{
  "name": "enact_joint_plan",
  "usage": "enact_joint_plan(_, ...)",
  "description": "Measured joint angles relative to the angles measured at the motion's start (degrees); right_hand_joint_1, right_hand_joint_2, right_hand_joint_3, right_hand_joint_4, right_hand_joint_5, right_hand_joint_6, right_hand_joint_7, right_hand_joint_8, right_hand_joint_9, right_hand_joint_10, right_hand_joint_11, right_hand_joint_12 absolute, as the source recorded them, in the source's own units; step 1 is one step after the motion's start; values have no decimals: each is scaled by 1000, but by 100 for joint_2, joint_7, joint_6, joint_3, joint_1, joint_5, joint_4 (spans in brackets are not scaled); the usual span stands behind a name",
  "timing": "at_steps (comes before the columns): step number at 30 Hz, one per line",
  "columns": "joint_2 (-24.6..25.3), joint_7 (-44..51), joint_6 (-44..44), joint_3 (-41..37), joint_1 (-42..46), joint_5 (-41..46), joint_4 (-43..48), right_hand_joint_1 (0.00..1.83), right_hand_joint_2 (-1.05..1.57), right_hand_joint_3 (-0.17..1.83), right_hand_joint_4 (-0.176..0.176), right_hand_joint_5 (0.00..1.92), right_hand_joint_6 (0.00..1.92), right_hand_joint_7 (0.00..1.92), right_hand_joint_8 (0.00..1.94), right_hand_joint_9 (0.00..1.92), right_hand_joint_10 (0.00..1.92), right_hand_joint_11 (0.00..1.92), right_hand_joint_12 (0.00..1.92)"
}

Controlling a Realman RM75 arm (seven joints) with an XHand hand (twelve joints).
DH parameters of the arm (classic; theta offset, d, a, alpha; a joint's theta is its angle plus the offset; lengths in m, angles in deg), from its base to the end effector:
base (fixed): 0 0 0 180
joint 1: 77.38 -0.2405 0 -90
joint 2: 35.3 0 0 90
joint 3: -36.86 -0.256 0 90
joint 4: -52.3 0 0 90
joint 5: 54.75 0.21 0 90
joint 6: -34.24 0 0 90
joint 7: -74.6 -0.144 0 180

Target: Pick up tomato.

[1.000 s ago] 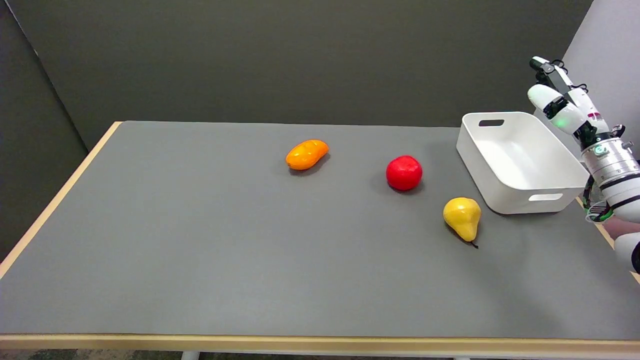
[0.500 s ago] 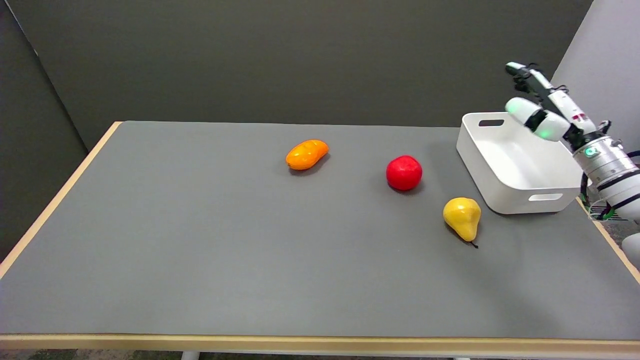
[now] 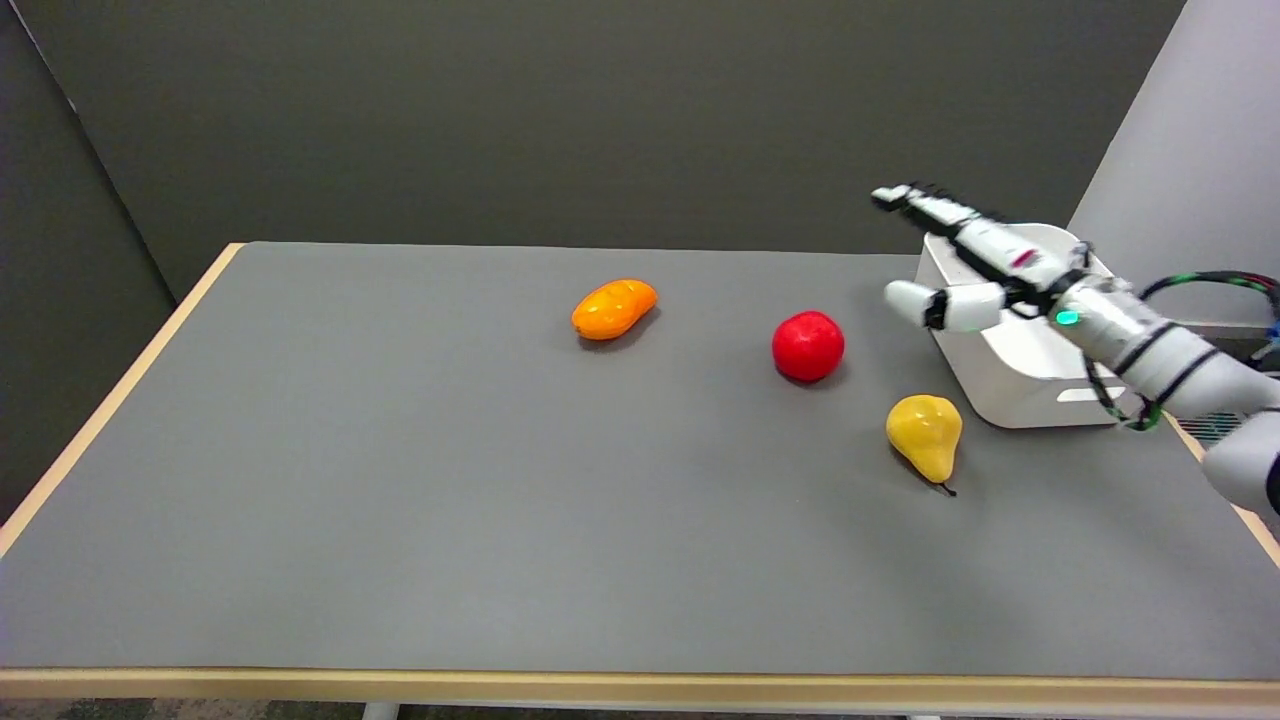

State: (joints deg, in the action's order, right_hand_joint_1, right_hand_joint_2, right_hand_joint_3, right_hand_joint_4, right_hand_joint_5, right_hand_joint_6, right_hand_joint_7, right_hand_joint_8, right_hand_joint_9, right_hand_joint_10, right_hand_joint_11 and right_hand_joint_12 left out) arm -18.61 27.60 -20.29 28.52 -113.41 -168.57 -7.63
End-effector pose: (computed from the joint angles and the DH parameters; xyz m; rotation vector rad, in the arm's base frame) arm -0.1988 -0.3257 0.5129 1.7106 -0.2985 0.3469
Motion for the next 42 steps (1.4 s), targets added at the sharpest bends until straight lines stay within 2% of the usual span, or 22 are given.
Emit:
enact_joint_plan(1,1,169,213,44,-124,-111,-114,317,572,980,63,-1,47,-1,-1,-1,4,-1,182)
enact_joint_plan(4,49,561,746,246,-492,-366,-375,227,558,951,61,-1,38,-1,-1,-1,-1,-1,186)
enact_joint_plan(5,85,701,922,343,-644,-443,-447,284,560,971,58,-1,42,-1,-1,-1,-1,-1,191)
enact_joint_plan(12,452,1346,1747,893,-1410,-627,-572,182,540,959,62,2,151,-1,12,-1,124,-1,394)
enact_joint_plan(17,714,1654,2153,1165,-1765,-627,-510,258,553,985,63,23,177,-1,105,6,156,-1,442)
enact_joint_plan(19,798,1750,2282,1249,-1874,-627,-492,193,561,936,69,1,231,-1,119,-1,198,-1,454)
enact_joint_plan(21,875,1839,2396,1325,-1978,-627,-475,242,561,995,69,35,191,24,133,15,256,-1,512)
enact_joint_plan(24,965,1944,2566,1416,-2095,-629,-455,216,553,952,68,11,249,4,191,-1,324,-1,528)
enact_joint_plan(31,1100,2101,2857,1566,-2266,-646,-394,269,534,968,70,44,234,52,155,27,372,-1,736)
enact_joint_plan(34,1135,2146,2945,1617,-2302,-652,-356,361,558,989,73,64,221,81,146,41,436,1,898)
enact_joint_plan(42,1182,2227,3067,1703,-2324,-662,-219,409,571,1003,79,77,252,96,147,44,487,38,952)
